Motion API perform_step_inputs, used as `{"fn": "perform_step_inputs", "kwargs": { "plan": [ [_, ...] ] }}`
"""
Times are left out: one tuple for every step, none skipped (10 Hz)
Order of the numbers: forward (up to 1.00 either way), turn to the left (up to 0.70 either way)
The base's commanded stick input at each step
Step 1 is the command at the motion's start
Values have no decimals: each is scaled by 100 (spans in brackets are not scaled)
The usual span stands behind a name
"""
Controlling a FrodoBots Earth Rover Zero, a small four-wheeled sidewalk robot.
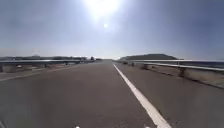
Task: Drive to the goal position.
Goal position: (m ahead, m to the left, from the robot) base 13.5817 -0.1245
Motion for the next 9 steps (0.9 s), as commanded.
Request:
{"fn": "perform_step_inputs", "kwargs": {
  "plan": [
    [70, 0],
    [70, 0],
    [70, 0],
    [70, 0],
    [70, 0],
    [70, 0],
    [70, 0],
    [70, 0],
    [70, 0]
  ]
}}
